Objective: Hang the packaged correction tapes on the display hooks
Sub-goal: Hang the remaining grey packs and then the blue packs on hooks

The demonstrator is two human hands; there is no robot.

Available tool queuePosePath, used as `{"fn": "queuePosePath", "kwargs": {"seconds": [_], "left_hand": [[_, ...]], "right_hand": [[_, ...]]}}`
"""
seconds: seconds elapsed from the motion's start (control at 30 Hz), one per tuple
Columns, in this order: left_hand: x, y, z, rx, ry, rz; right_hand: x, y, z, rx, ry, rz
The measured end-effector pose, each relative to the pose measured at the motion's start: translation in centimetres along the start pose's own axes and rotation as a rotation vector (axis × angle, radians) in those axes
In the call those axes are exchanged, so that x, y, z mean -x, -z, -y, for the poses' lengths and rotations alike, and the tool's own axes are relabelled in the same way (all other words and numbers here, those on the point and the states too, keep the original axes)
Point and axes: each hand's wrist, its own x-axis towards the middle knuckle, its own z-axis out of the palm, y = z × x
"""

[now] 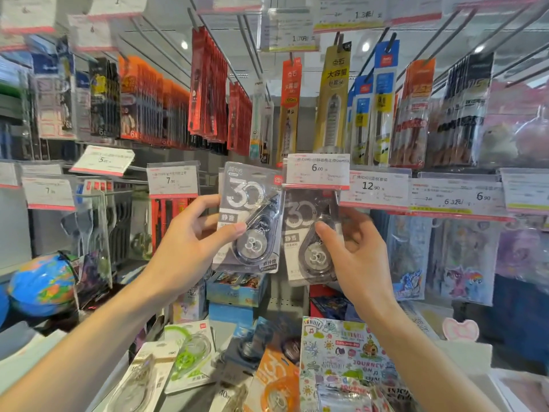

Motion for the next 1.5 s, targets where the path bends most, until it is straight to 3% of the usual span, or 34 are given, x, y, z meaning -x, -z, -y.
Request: {"fn": "queuePosePath", "kwargs": {"seconds": [0.5, 0.7, 0.87, 1.1, 1.37, 1.5], "left_hand": [[-0.4, -0.9, 1.8, -0.032, -0.004, -0.100], [0.4, -1.4, 2.6, -0.022, 0.019, -0.088], [1.0, -3.1, 3.3, 0.034, 0.070, -0.044], [1.2, -6.2, 3.5, 0.098, 0.112, 0.021], [1.8, -7.3, 4.0, -0.001, 0.156, 0.104], [0.2, -6.6, 2.8, -0.025, 0.079, -0.003]], "right_hand": [[-4.8, -3.6, -3.4, 0.170, -0.106, -0.030], [-5.5, -1.5, -3.2, 0.171, -0.190, 0.110], [-3.3, 1.4, -1.7, 0.200, -0.084, 0.168], [0.5, 1.8, -1.2, -0.008, -0.116, 0.402], [2.0, 2.3, -1.8, -0.121, -0.164, 0.380], [2.0, 3.8, -1.6, -0.133, -0.139, 0.321]]}}
